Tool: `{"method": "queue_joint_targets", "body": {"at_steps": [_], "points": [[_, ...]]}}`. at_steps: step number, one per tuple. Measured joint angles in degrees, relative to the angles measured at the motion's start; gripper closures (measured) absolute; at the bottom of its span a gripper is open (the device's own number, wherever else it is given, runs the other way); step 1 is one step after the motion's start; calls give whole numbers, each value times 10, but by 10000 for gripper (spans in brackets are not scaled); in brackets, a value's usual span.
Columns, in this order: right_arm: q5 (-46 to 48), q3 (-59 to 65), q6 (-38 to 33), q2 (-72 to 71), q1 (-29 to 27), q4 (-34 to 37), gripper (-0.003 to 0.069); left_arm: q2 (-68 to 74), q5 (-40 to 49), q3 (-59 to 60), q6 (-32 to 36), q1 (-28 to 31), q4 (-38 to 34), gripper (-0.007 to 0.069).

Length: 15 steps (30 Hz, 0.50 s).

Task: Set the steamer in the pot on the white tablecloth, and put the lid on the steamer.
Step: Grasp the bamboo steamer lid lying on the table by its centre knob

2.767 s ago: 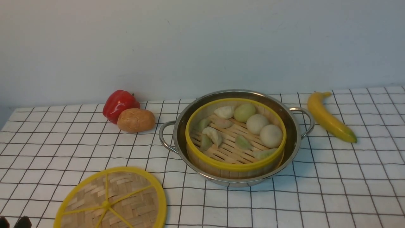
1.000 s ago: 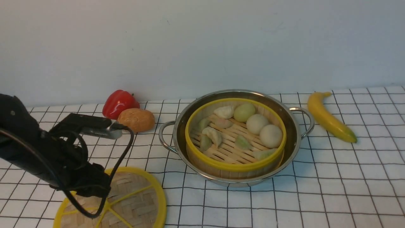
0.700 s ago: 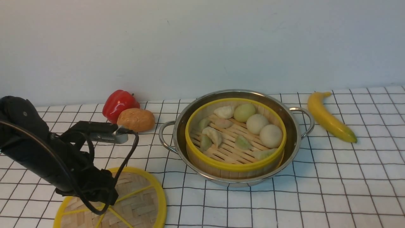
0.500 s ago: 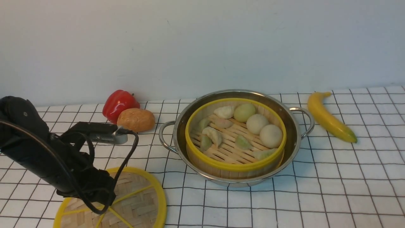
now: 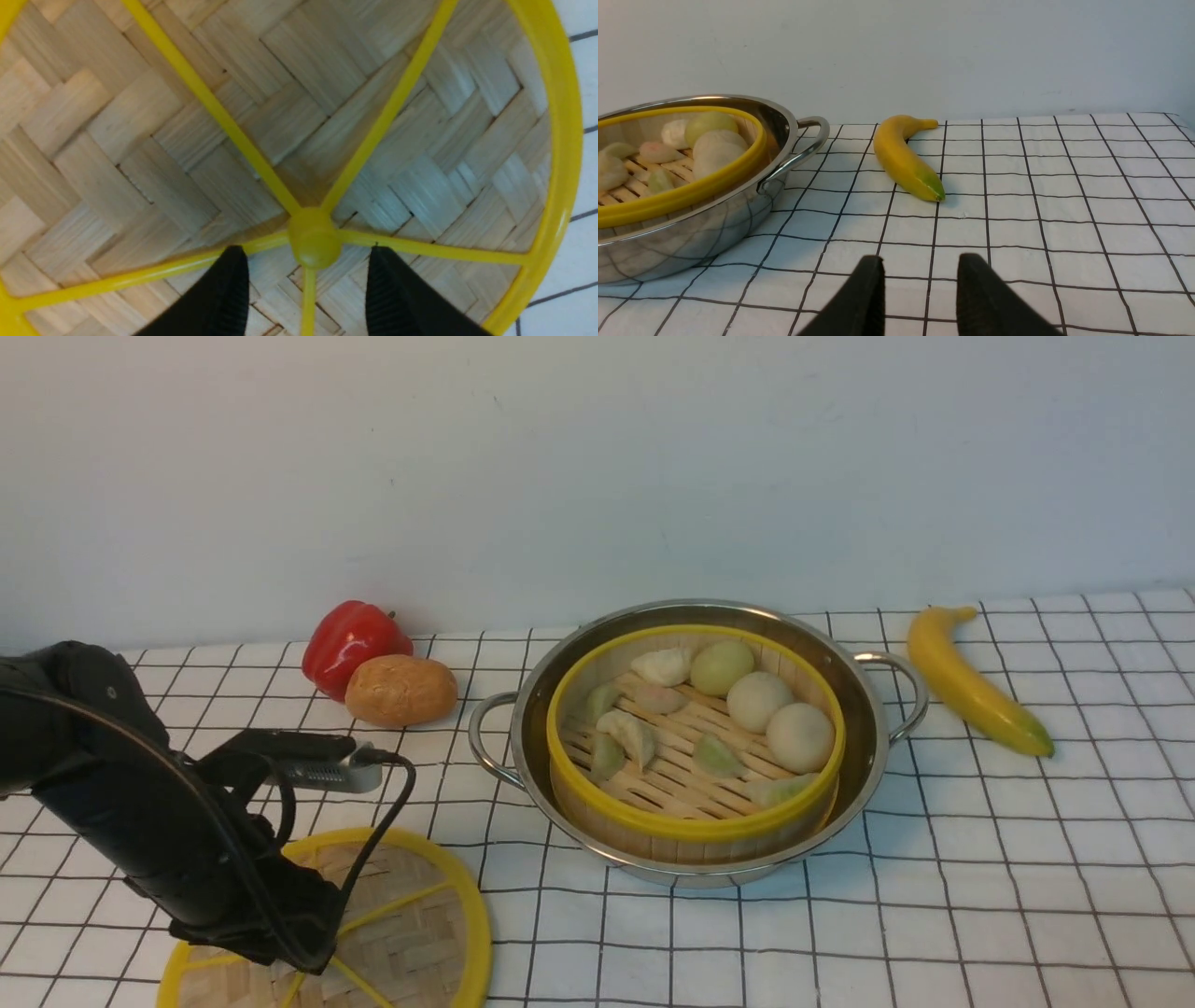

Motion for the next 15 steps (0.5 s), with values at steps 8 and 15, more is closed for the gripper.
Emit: {"method": "queue_joint_targets", "body": {"at_steps": [8,15], "points": [[0,0,1,0,0,0,419,4,-25,0,-1,0,0,302],[0,0,1,0,0,0,419,4,-40,0,-1,-1,-5,308]]}}
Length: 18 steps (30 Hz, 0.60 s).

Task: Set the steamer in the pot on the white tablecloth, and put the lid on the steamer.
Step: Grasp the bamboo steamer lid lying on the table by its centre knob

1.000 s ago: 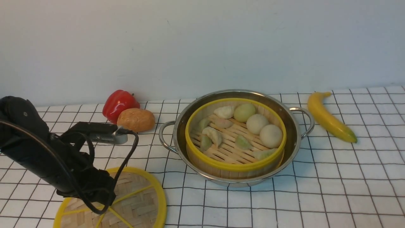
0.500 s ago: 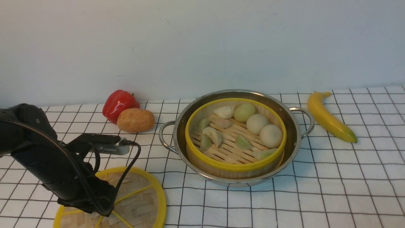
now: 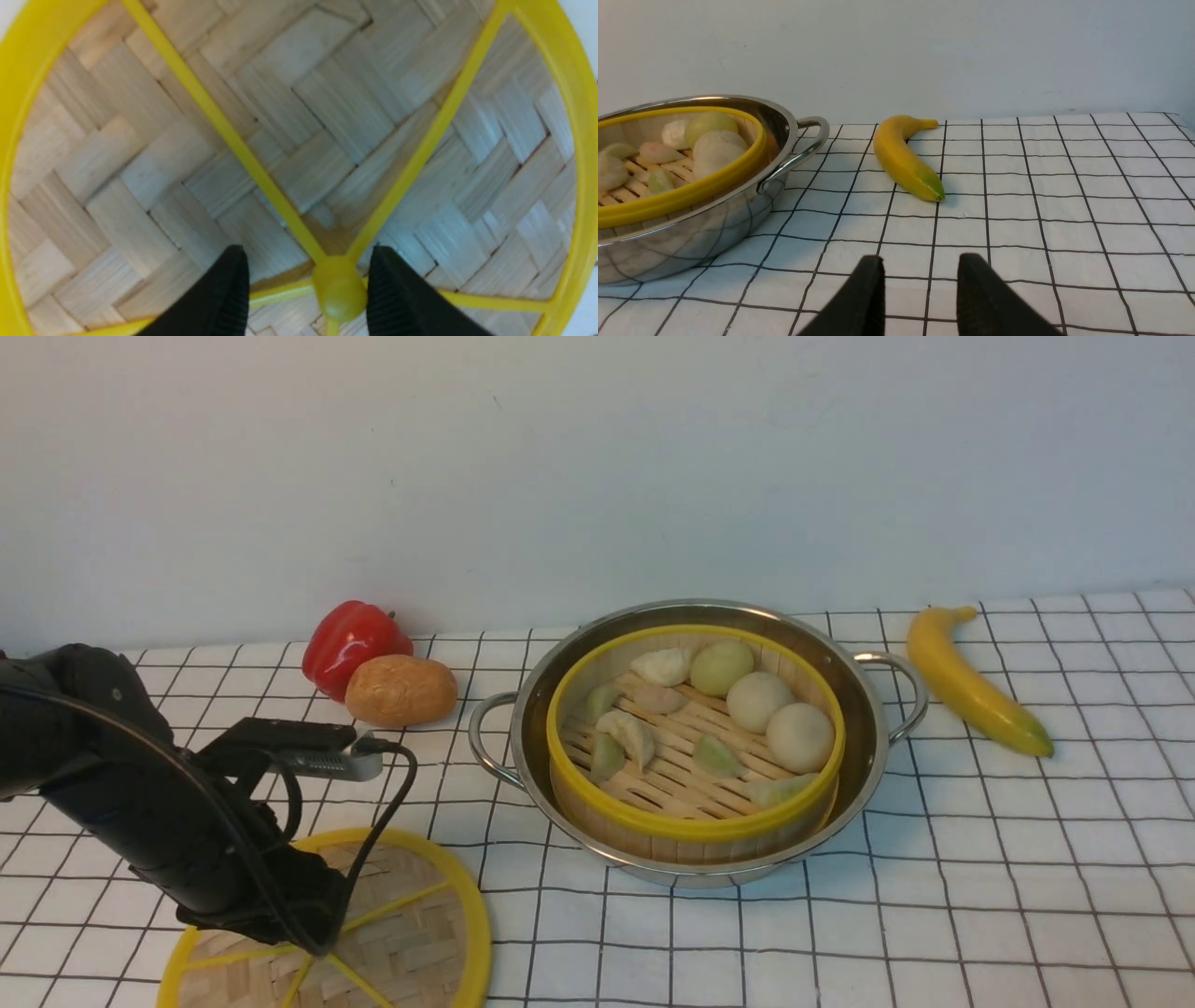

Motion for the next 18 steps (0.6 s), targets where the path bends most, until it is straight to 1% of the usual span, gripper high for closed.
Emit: {"method": "queue_joint_targets", "body": {"at_steps": [2,6,7,12,13,18], "points": [[0,0,0,0,0,0,419,0,0,0,0,0,-1,330],[0,0,0,0,0,0,419,0,0,0,0,0,-4,400],[0,0,0,0,0,0,419,0,0,0,0,0,-4,403],[0,0,0,0,0,0,419,2,2,0,0,-1,-5,489],[0,0,0,0,0,0,419,5,4,0,0,-1,-5,499],[0,0,0,0,0,0,419,11,23,-10,0,-1,-5,501]]}}
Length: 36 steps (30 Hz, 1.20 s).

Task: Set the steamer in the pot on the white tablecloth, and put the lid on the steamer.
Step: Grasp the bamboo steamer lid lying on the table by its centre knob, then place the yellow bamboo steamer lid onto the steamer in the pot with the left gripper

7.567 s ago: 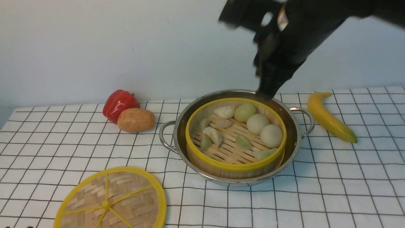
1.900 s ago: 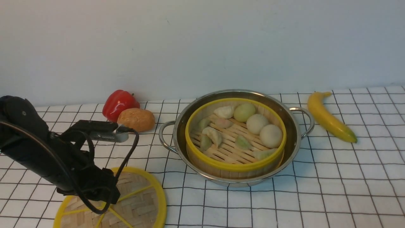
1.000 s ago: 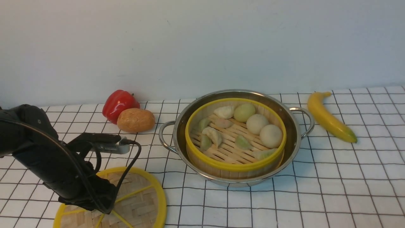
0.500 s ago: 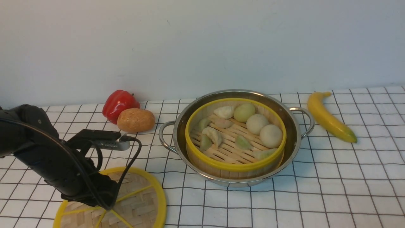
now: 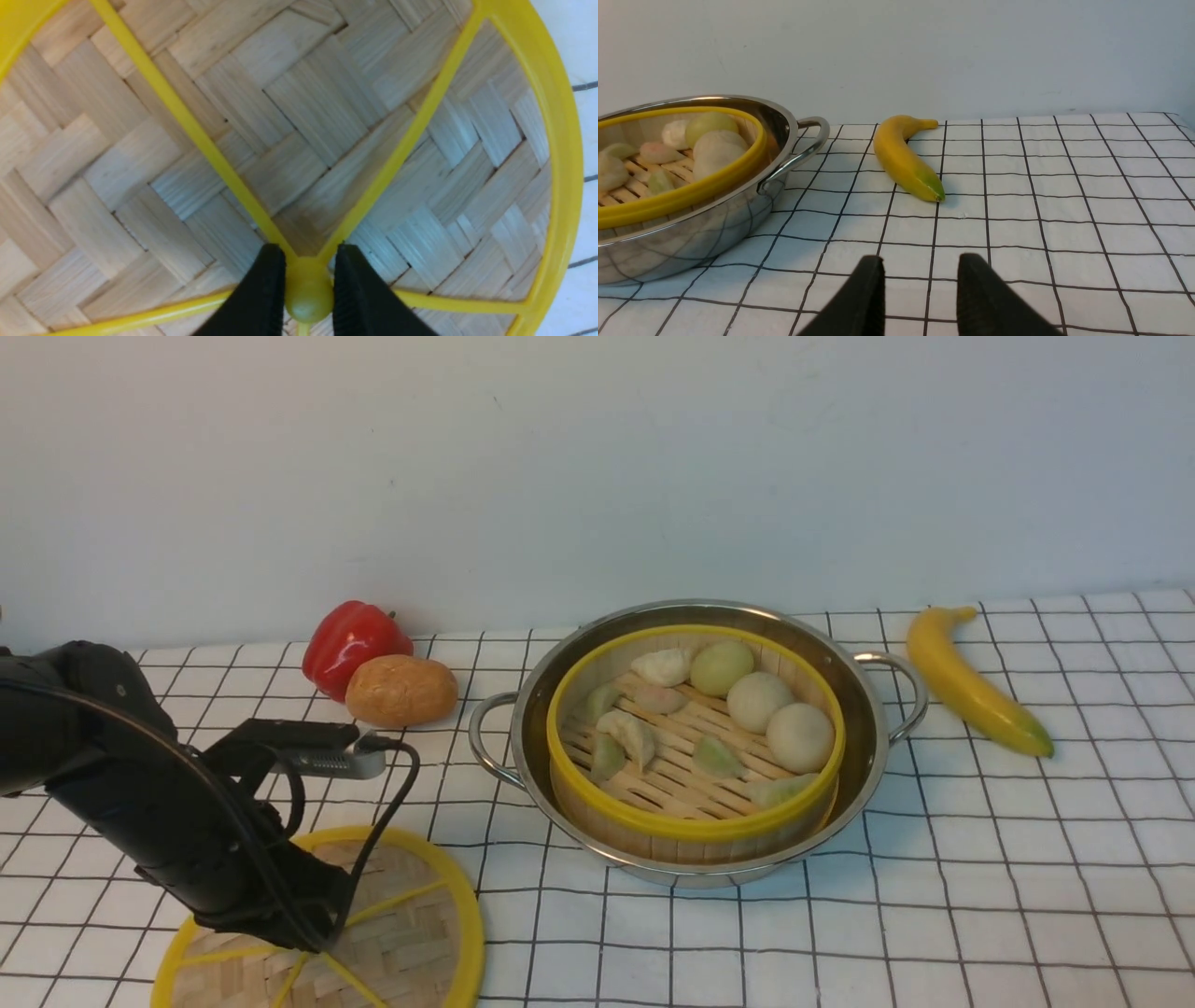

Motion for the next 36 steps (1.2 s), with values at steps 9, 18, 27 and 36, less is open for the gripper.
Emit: {"method": "queue_joint_targets", "body": {"at_steps": [9,18,27,36], "points": [[0,0,1,0,0,0,419,-57,112,-144,2,0,46,501],[0,0,7,0,0,0,419,-76,182,-301,128,0,36,501],[0,0,7,0,0,0,419,-57,139,-315,233,-82,7,501],[0,0,7,0,0,0,419,37,82,-379,281,-203,37,501]]}}
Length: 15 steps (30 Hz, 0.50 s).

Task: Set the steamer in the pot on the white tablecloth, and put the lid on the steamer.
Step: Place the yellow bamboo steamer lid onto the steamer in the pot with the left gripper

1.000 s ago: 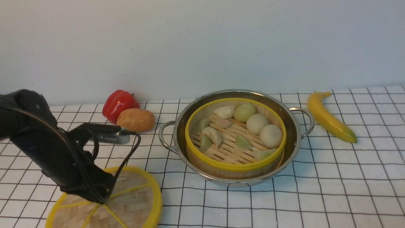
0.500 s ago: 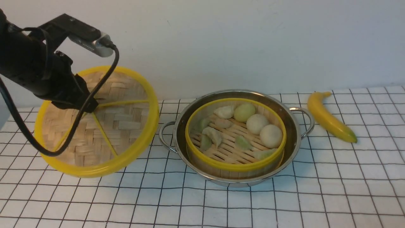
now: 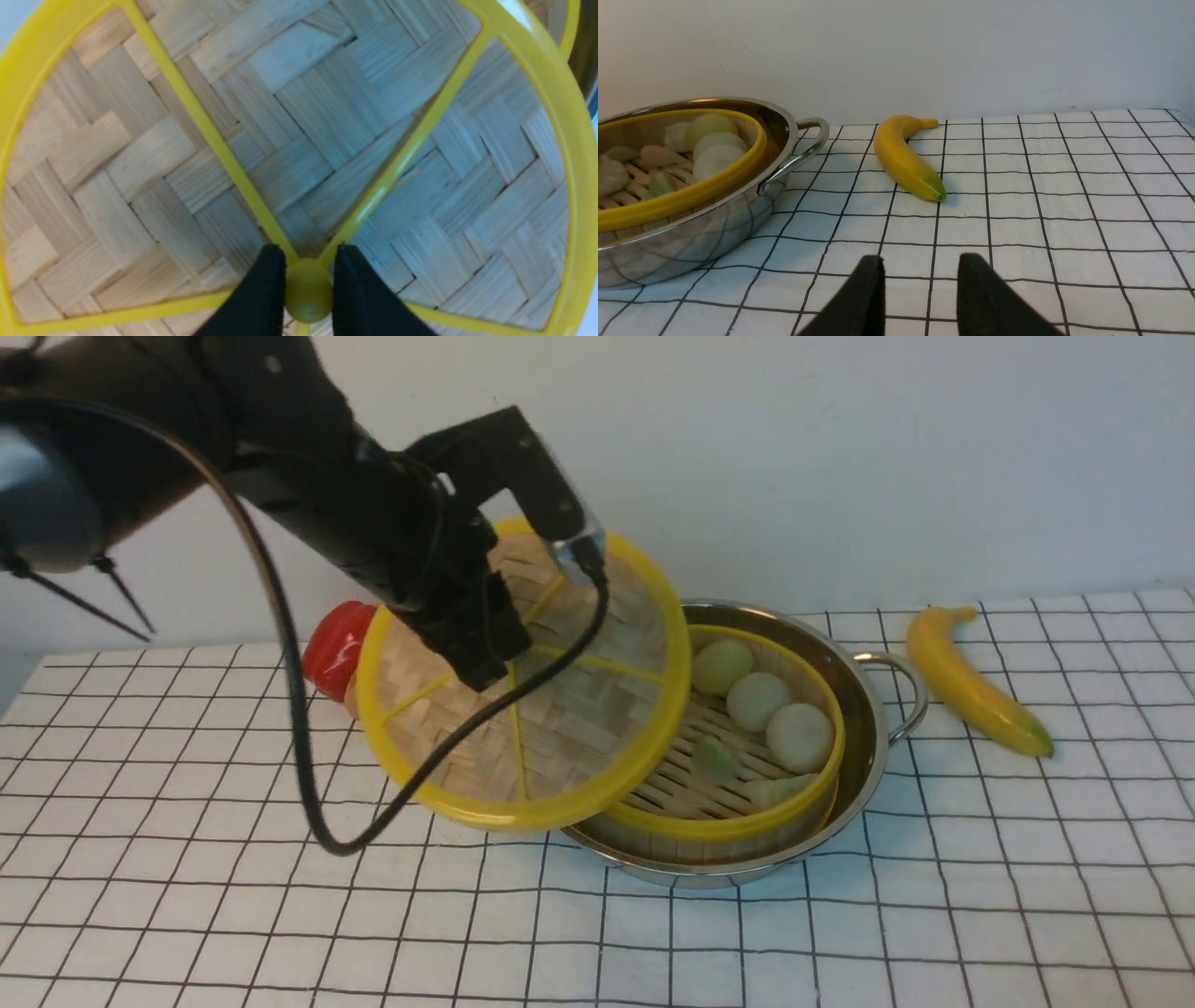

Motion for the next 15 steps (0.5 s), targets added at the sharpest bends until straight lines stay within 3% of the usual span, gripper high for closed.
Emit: {"method": "queue_joint_targets", "body": {"at_steps": [6,15], "points": [[0,0,1,0,0,0,419,59,-11,-75,88,-58,10,501],[0,0,1,0,0,0,419,103,-11,-105,191,-84,8,501]]}}
